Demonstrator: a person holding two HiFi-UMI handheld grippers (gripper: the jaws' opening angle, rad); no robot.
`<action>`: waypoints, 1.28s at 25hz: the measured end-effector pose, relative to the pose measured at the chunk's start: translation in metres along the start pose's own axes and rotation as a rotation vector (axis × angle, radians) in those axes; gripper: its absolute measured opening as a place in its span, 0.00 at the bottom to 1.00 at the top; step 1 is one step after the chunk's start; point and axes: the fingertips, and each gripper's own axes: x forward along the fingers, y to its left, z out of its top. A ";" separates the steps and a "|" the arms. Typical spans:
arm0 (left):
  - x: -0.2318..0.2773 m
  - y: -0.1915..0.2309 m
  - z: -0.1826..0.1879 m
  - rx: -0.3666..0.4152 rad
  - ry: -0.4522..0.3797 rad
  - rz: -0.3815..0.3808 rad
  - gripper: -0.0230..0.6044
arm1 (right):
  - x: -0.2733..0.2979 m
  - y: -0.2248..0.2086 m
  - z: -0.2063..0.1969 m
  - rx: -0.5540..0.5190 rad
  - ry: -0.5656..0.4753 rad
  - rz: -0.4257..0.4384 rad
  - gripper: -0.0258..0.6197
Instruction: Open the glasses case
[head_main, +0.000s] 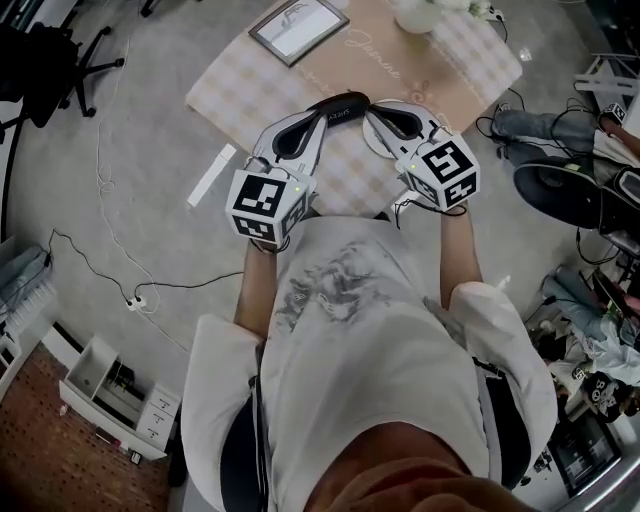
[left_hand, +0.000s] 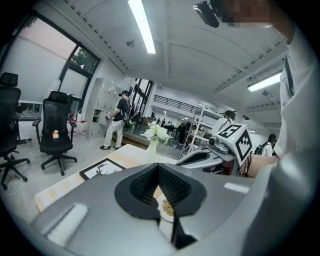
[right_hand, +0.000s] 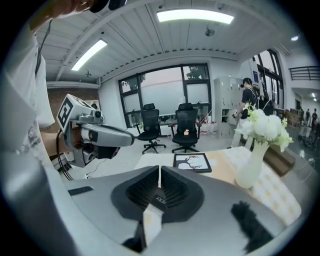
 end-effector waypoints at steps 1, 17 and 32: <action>0.002 0.001 -0.003 -0.004 0.007 0.002 0.04 | 0.001 0.000 -0.001 -0.001 0.004 0.003 0.07; 0.026 0.011 -0.041 -0.063 0.083 0.024 0.04 | 0.020 -0.013 -0.024 0.005 0.060 0.050 0.07; 0.045 0.021 -0.082 -0.129 0.149 0.043 0.04 | 0.040 -0.024 -0.046 0.013 0.115 0.095 0.07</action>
